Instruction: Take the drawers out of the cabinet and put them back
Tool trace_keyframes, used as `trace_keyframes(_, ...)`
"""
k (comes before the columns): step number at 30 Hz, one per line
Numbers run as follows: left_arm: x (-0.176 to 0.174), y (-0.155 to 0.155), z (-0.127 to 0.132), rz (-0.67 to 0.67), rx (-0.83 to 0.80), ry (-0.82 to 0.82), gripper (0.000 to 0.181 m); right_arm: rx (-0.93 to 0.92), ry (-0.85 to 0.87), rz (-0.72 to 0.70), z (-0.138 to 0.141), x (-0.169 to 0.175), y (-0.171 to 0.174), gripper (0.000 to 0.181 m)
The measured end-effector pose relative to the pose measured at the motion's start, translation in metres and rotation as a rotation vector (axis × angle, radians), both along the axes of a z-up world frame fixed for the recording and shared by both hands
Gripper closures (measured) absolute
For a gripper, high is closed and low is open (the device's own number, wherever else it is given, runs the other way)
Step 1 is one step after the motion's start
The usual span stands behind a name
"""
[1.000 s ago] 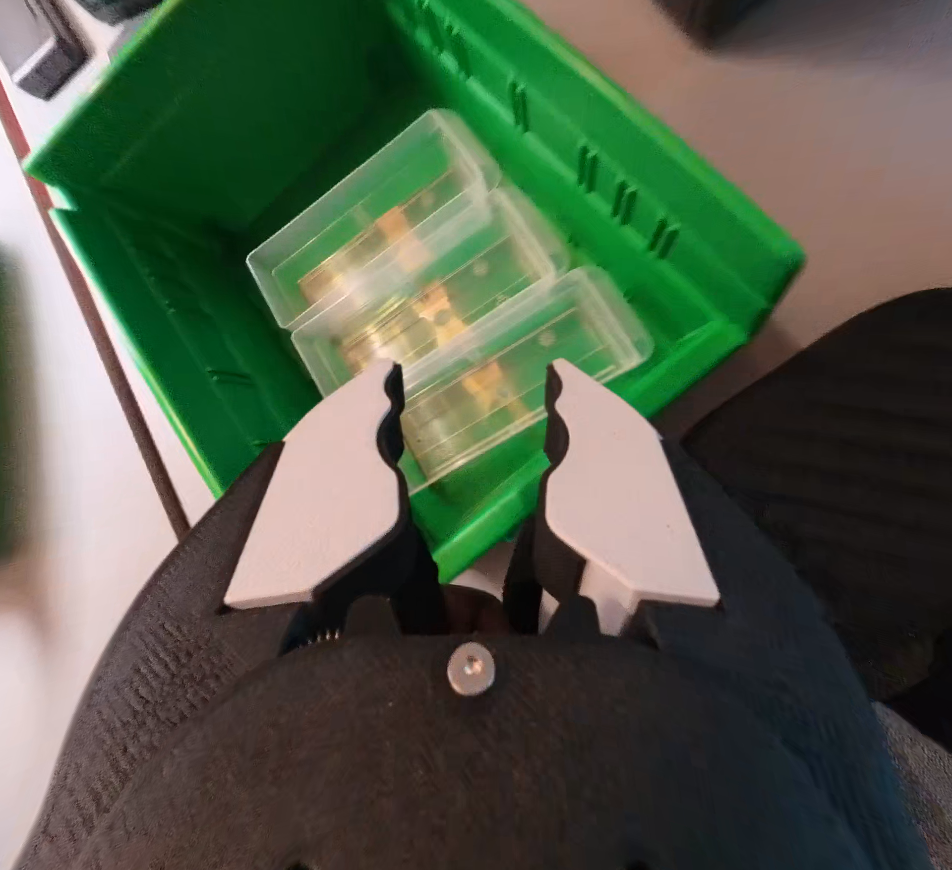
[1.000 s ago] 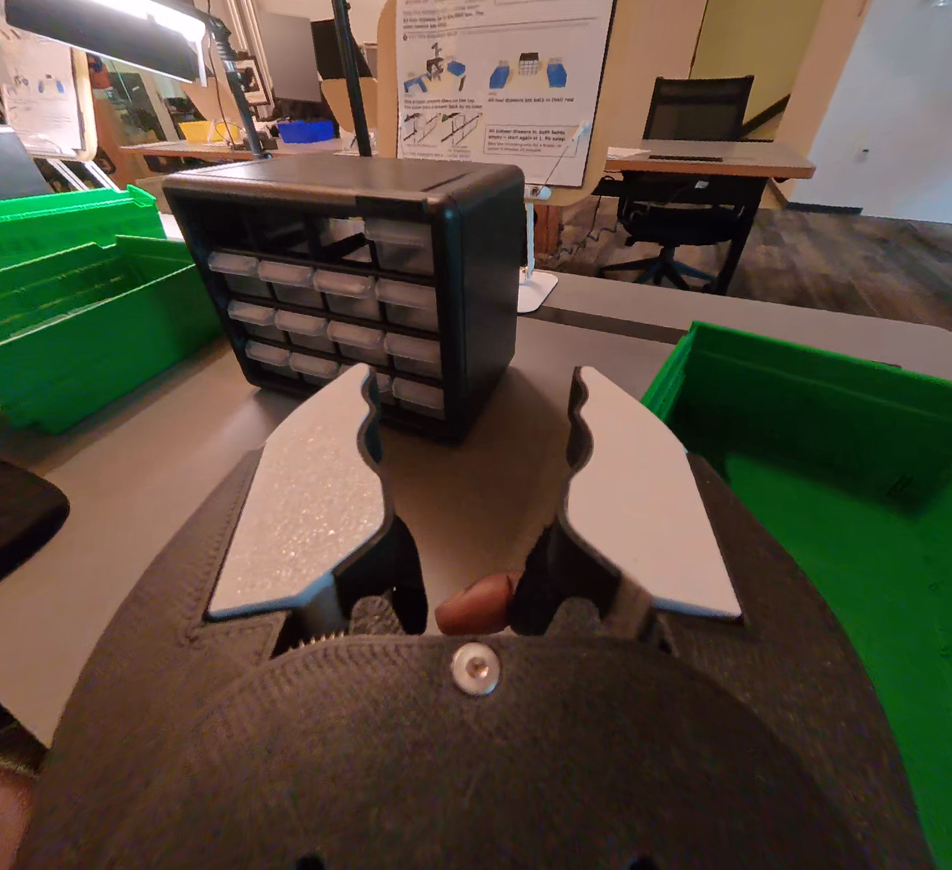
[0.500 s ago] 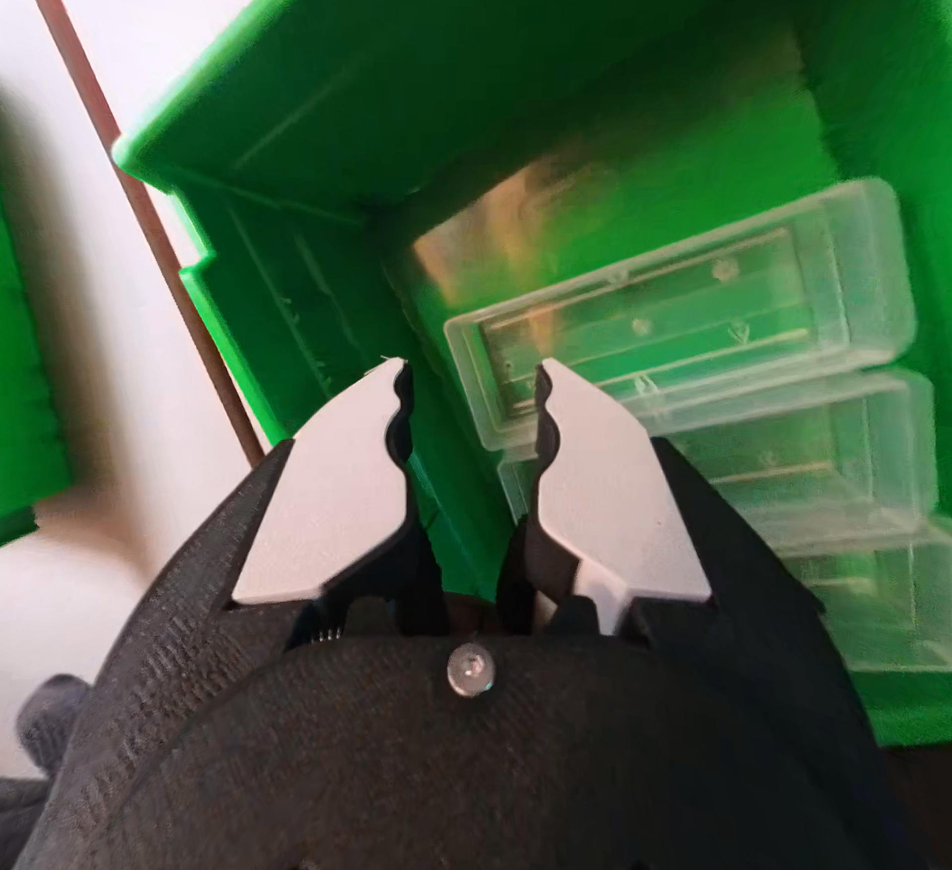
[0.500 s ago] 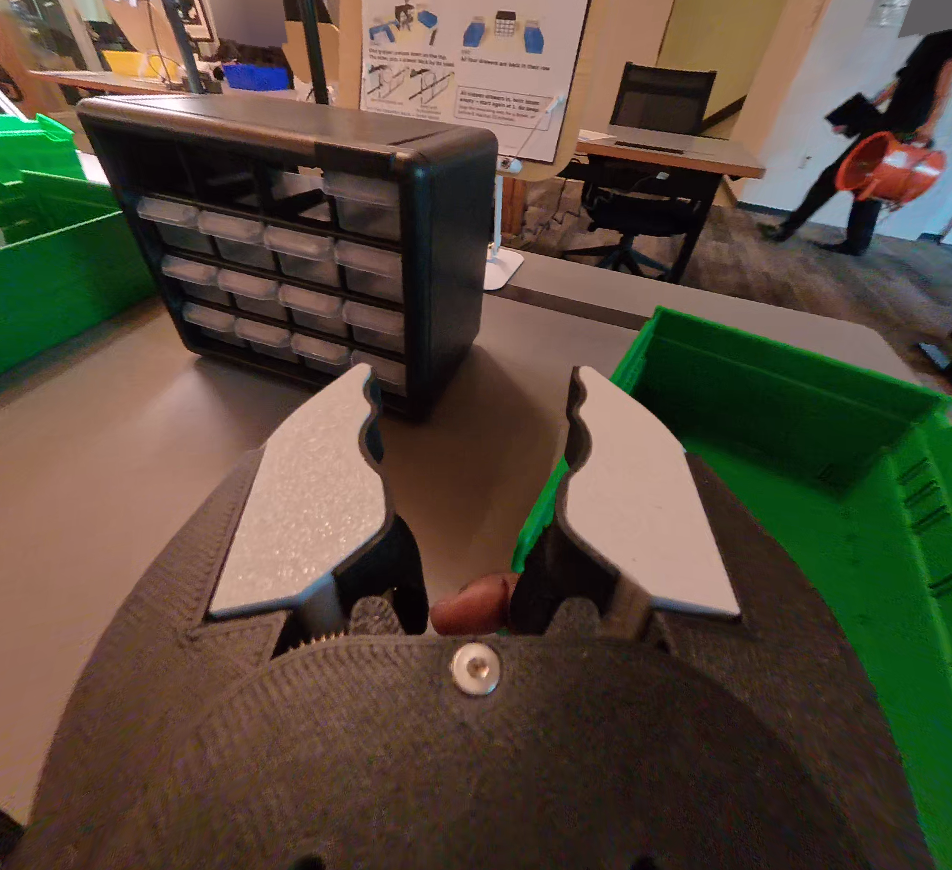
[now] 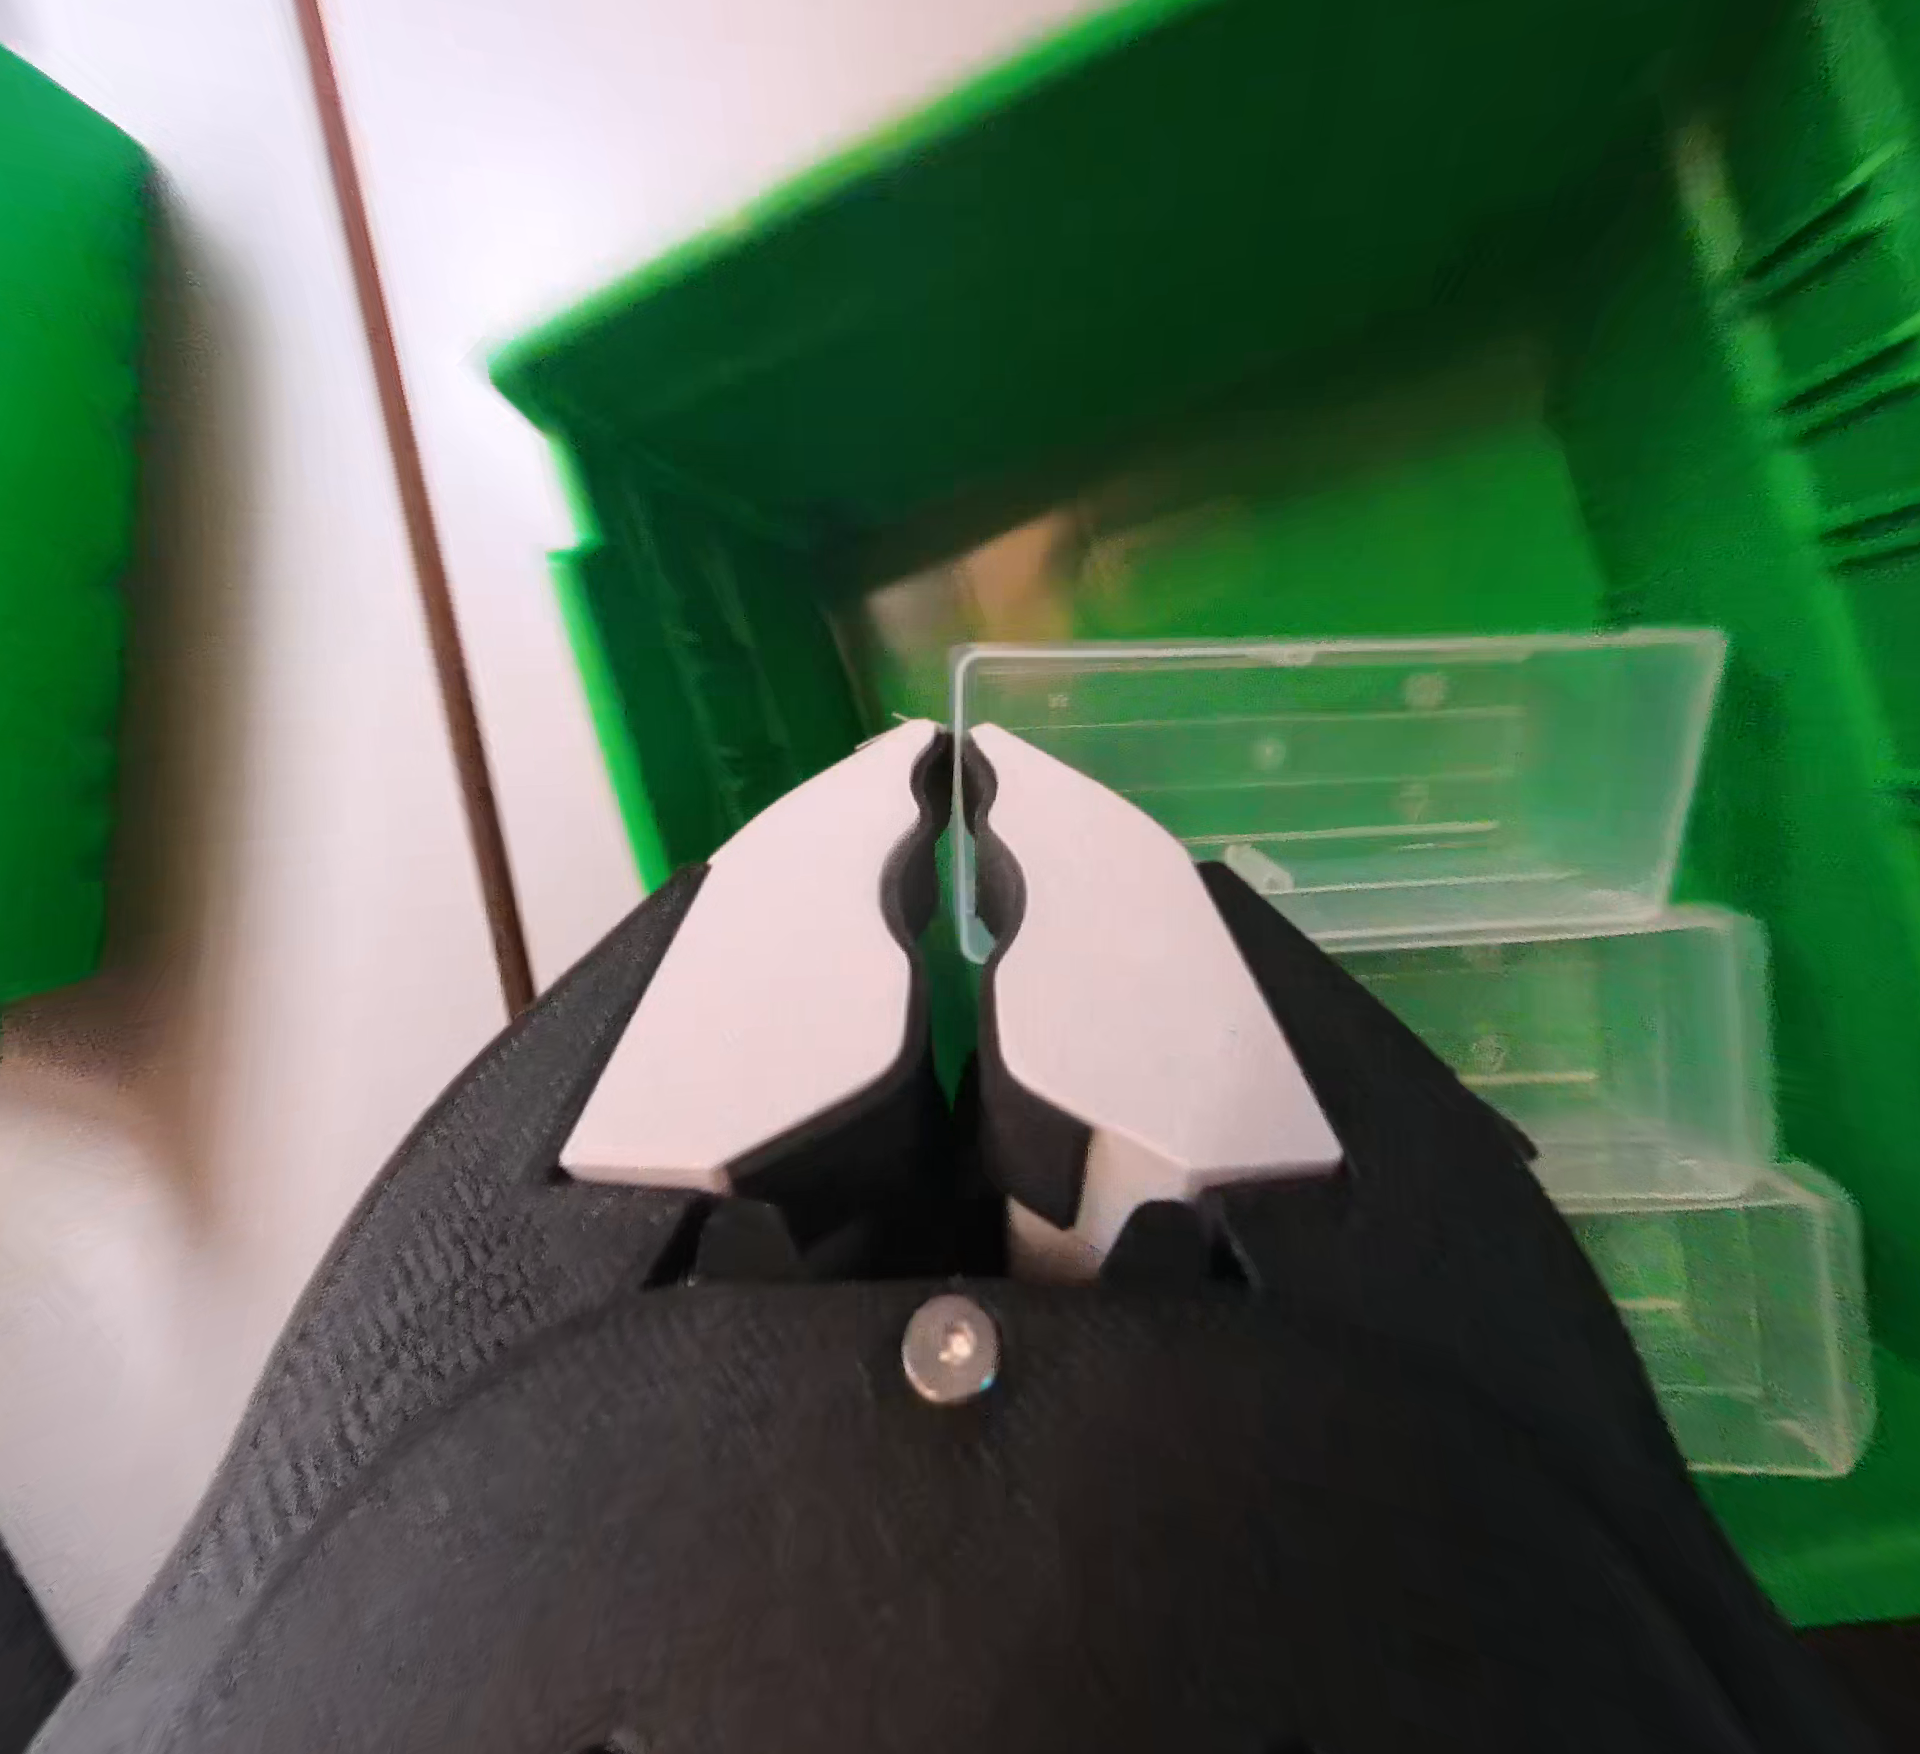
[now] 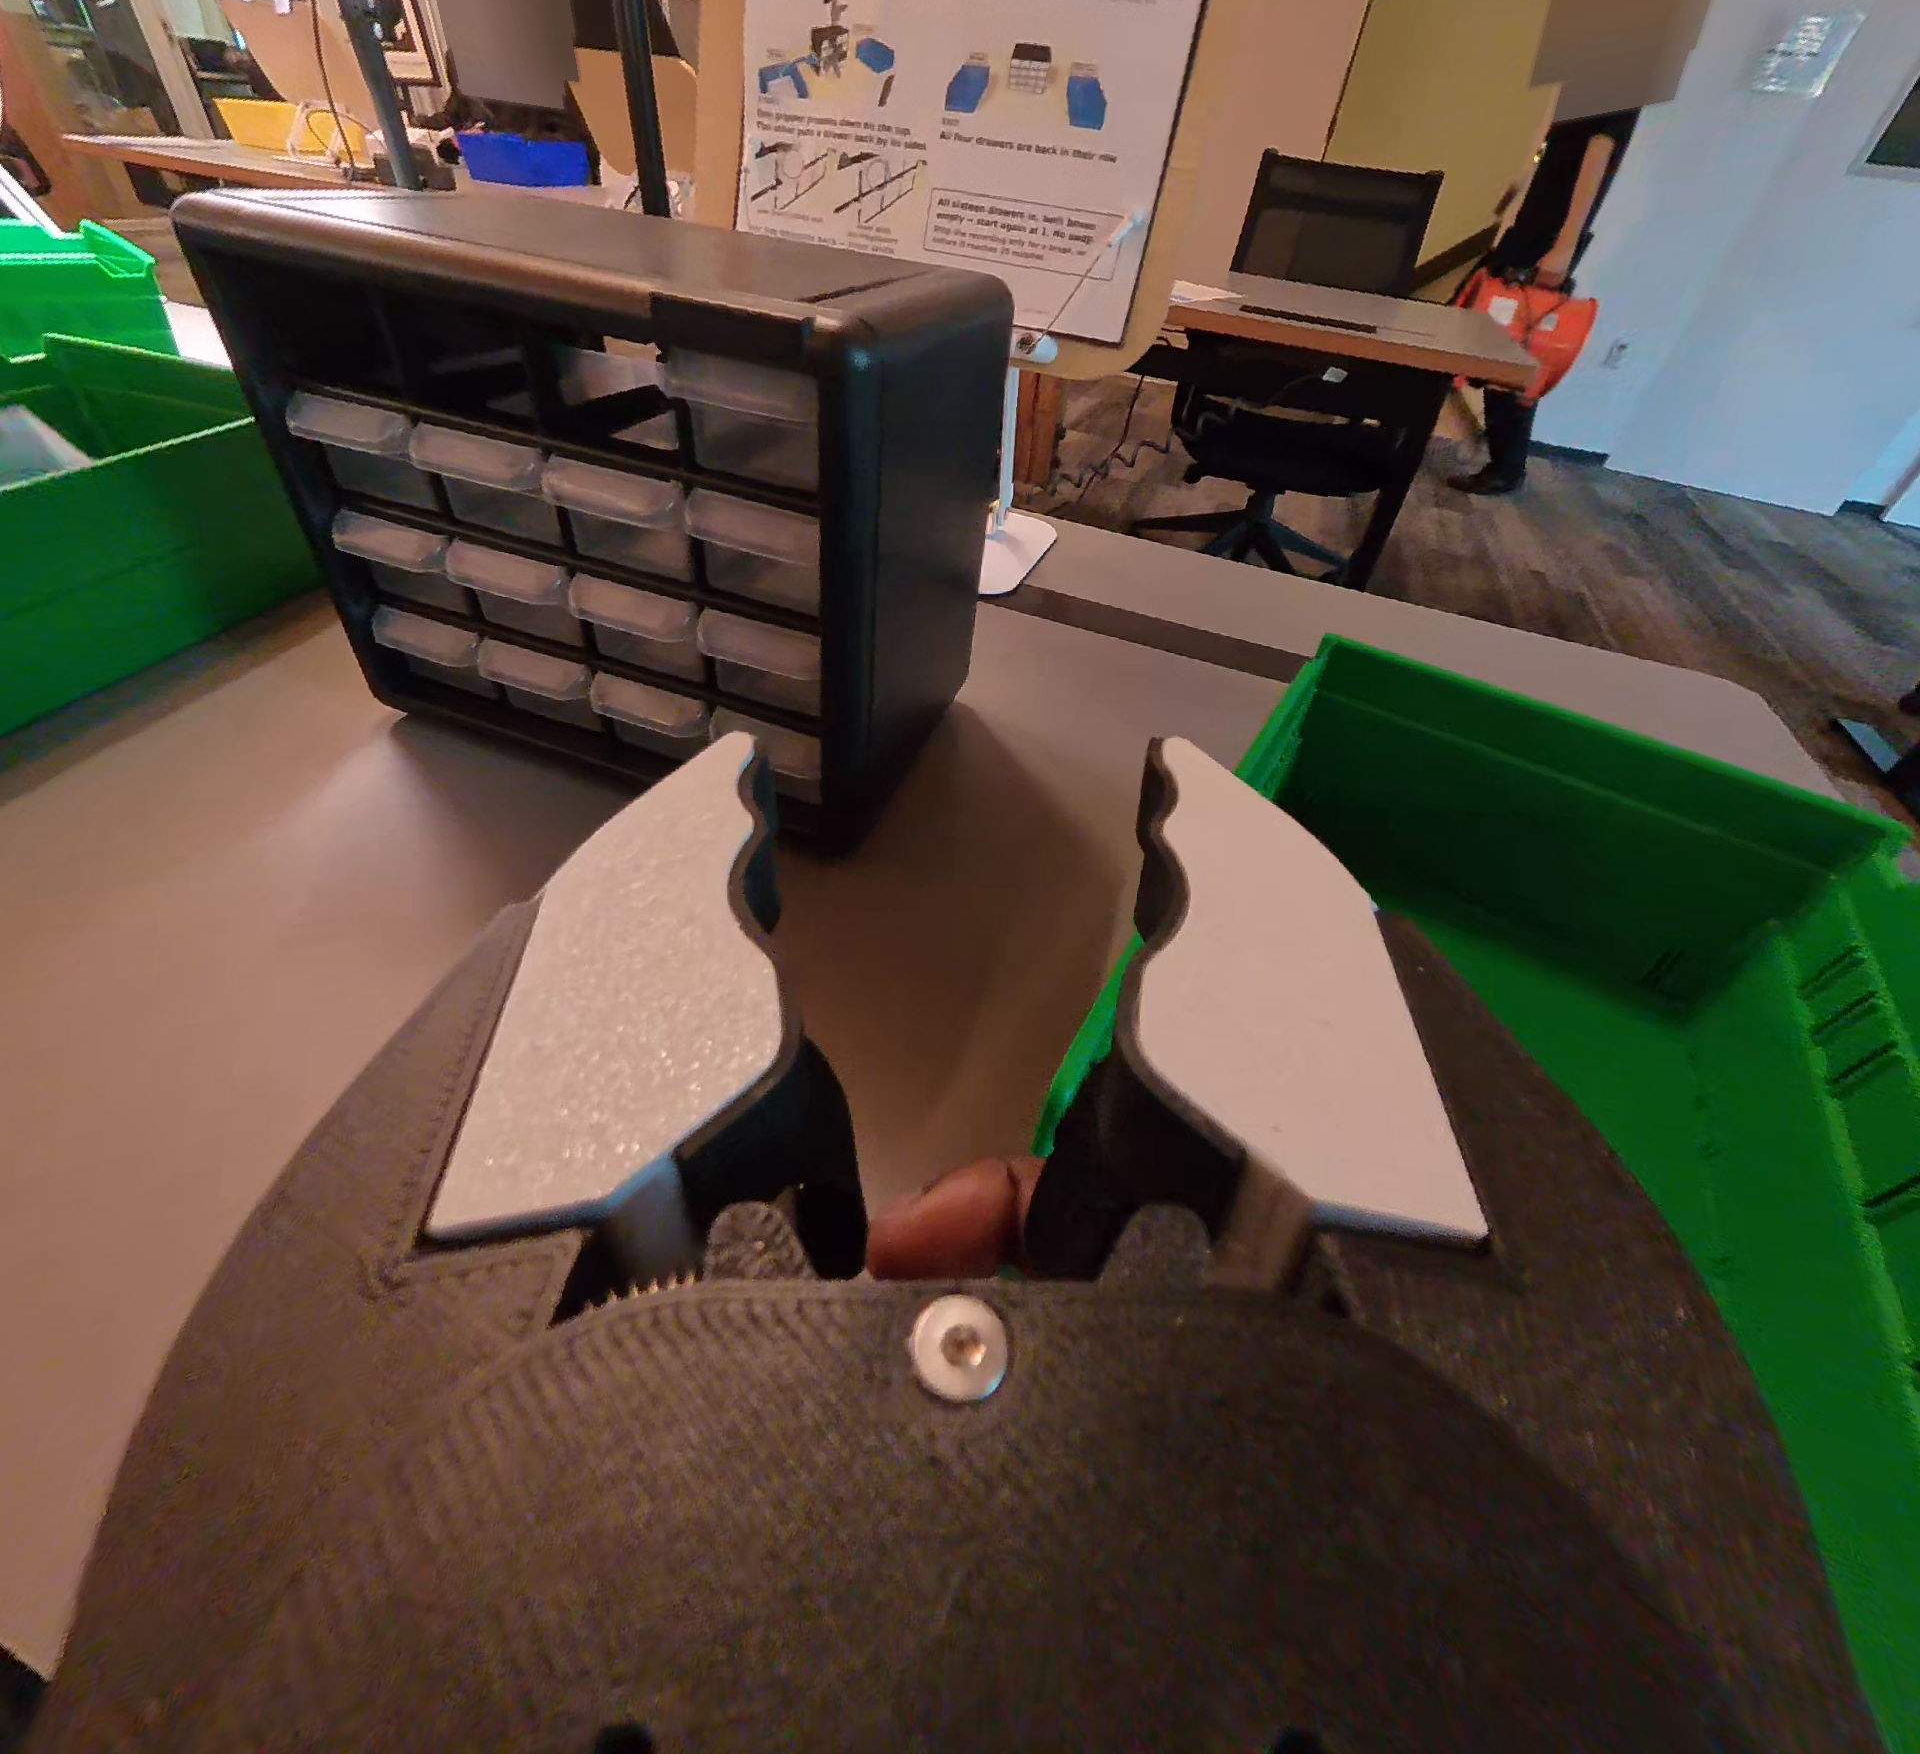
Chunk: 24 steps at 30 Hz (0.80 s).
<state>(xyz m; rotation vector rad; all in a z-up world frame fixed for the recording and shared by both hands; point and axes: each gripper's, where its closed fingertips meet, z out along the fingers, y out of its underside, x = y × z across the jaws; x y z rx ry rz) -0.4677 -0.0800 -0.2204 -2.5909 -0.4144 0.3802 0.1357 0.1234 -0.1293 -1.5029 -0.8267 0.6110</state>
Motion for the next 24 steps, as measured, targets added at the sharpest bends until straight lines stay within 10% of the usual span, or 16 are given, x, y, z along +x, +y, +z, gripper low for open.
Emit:
trace_keyframes(7, 0.025, -0.003, 0.130, 0.013, 0.532, 0.171, 0.180, 0.049, -0.012, 0.100, -0.002, -0.019, -0.017, 0.107)
trace_keyframes(12, 0.140, 0.014, 0.178, -0.290, 0.929, -0.111, 0.180, 0.259, 0.065, 0.276, 0.020, -0.041, -0.058, 0.075)
trace_keyframes(24, 0.340, 0.060, 0.086, -0.624, 0.807, -0.519, 0.180, 0.711, -0.140, 0.463, -0.010, -0.122, -0.166, 0.077)
